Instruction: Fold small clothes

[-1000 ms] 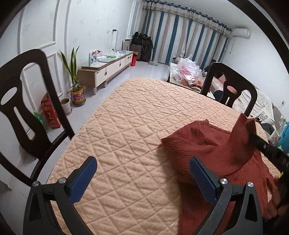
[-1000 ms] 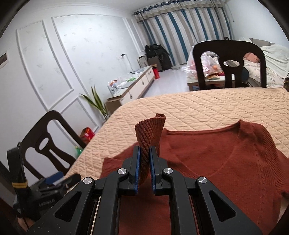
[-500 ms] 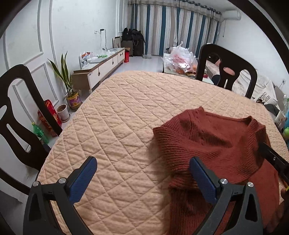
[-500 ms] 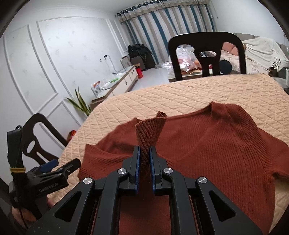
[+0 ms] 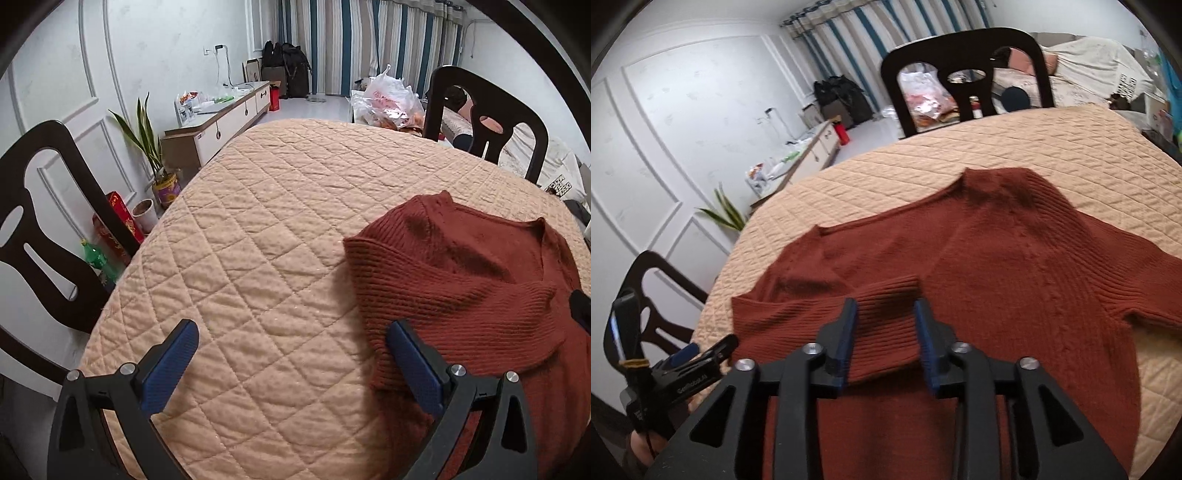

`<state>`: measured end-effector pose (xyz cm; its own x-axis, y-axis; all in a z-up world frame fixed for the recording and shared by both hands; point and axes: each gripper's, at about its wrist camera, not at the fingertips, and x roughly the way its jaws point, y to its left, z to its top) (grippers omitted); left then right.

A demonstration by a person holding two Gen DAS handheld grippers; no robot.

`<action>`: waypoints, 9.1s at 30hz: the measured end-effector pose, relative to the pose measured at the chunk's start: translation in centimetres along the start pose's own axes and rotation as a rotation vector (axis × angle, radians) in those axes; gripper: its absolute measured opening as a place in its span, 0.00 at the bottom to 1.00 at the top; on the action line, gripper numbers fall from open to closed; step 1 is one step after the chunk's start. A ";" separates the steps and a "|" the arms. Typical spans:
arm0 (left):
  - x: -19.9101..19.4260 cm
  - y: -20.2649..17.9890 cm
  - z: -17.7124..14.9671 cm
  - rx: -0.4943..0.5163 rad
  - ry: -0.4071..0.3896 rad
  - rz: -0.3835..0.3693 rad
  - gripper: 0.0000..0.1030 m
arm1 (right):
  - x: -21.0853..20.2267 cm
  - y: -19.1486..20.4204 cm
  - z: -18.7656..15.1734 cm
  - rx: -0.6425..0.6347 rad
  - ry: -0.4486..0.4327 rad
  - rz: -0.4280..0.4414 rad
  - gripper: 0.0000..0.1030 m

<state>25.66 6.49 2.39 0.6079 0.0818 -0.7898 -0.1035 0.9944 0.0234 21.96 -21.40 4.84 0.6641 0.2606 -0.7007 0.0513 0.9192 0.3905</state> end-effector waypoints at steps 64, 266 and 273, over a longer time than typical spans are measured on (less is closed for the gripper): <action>-3.6 -1.7 -0.1 -0.031 0.021 -0.203 0.71 | 0.7 1.2 -0.8 -0.306 0.115 -0.179 0.23; -5.5 -3.3 -5.1 0.010 0.122 -0.441 0.84 | 0.7 5.6 -3.4 -0.609 0.093 -0.062 0.05; -5.6 -3.0 -5.9 0.021 0.138 -0.425 0.84 | 0.1 5.8 -2.9 -0.550 0.088 0.035 0.05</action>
<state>17.97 2.64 3.14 0.4823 -0.3431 -0.8060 0.1503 0.9389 -0.3098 20.16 -15.17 5.26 0.5923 0.2953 -0.7496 -0.3821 0.9221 0.0613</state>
